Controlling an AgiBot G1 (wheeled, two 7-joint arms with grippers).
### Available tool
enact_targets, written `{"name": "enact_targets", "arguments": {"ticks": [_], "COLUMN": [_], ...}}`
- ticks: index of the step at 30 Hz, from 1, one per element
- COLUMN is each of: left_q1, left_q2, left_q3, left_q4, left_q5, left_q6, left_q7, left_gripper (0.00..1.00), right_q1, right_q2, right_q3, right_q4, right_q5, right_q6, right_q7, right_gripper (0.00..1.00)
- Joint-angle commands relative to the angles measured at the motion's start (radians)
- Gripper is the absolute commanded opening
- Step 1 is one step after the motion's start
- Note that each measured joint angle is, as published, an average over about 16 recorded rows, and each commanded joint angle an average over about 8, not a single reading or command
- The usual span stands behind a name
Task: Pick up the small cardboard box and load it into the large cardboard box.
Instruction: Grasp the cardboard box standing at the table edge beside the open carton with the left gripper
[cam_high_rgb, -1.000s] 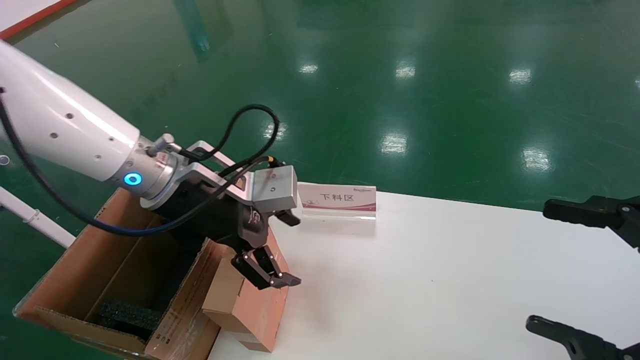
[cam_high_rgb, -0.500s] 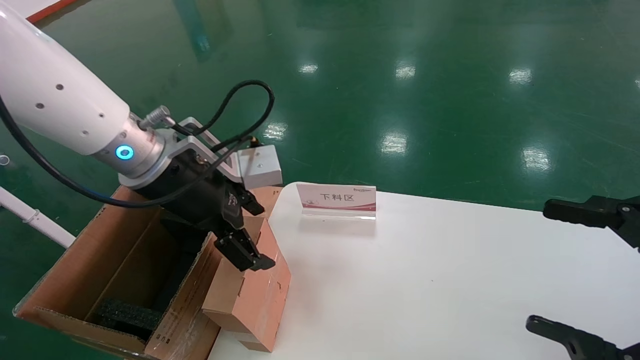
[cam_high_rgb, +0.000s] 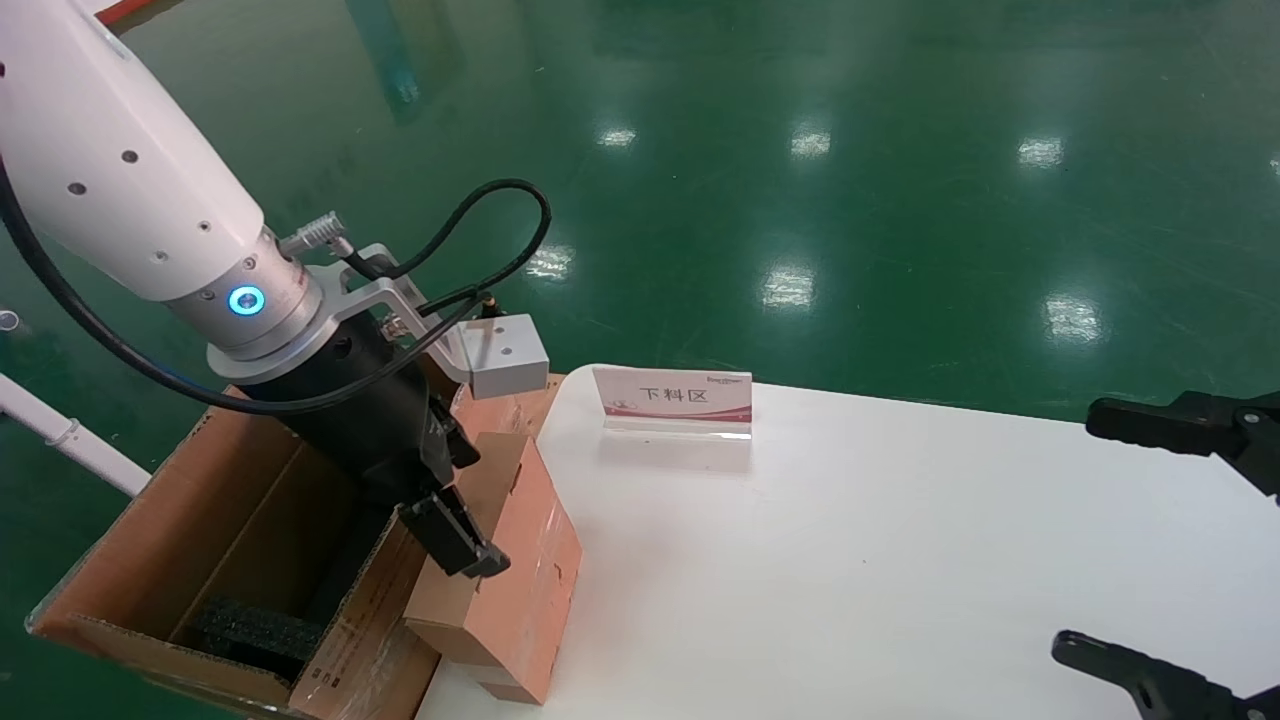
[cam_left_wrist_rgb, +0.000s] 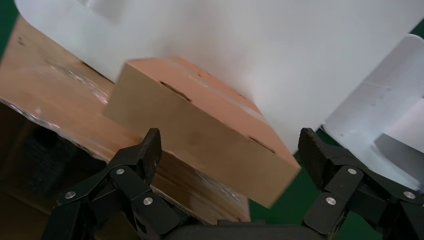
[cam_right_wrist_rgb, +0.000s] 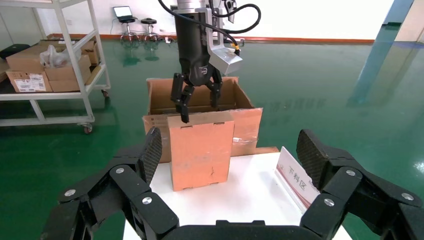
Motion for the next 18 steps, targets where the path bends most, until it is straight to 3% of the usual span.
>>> {"name": "enact_targets", "arguments": {"ticks": [1,8,18], "left_q1": [-0.030,-0.098,-0.151], "left_q2": [0.011,0.035,0.118], "left_q3": [0.046,0.206,0.364], "left_q4": [0.000,0.003,0.004], "left_q5": [-0.027,-0.132,-0.108], "left_q6": [0.000,-0.006,-0.032], "left_q7": [-0.022,-0.051,-0.156], "left_gripper": [1.00,1.00,1.00], "right_q1": [0.000,0.000,0.000], "right_q2": [0.000,0.000,0.001], "right_q3": [0.000,-0.001,-0.001], "right_q4": [0.000,0.000,0.000], "right_q5": [0.000,0.000,0.001], "right_q6": [0.000,0.000,0.001], "right_q7": [0.000,0.000,-0.001], "right_gripper": [1.00,1.00,1.00]}}
